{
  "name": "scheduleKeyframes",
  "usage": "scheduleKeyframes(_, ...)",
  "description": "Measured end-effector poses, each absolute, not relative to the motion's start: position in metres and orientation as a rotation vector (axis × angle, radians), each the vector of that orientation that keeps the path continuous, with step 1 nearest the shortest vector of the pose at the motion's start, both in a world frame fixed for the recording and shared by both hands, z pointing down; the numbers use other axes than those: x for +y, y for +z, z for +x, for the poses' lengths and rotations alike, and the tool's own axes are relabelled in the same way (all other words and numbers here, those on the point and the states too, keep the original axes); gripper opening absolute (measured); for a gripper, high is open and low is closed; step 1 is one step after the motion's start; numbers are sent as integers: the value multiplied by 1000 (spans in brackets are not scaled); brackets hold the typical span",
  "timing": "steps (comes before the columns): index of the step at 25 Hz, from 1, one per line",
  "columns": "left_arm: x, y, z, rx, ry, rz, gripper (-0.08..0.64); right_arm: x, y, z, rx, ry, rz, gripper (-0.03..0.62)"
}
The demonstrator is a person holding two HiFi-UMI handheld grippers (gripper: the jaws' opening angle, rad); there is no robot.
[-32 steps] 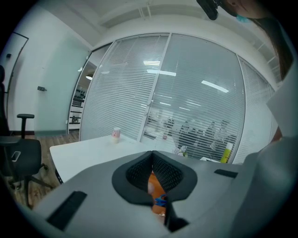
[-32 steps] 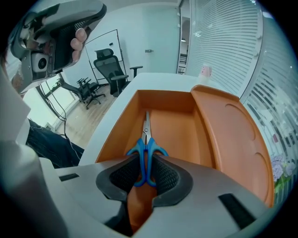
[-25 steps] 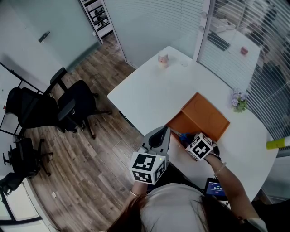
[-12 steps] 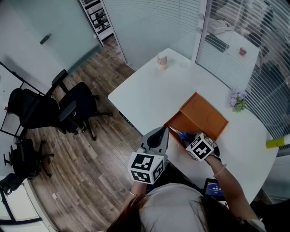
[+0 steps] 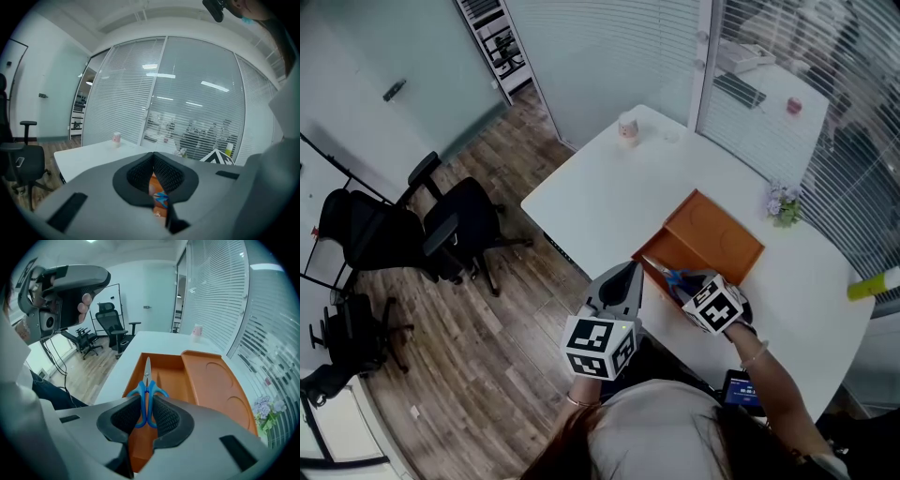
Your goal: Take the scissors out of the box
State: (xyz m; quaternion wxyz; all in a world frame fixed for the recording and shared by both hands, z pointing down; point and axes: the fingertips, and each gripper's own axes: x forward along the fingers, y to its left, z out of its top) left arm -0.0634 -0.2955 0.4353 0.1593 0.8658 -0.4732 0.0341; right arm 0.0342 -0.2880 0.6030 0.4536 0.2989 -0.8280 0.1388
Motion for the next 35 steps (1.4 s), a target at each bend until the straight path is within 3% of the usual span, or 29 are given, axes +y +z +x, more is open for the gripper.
scheduleKeyframes(35, -219, 406, -17, -1490, 65, 2488, 18, -232, 471, 73, -2429, 257, 1069, 109)
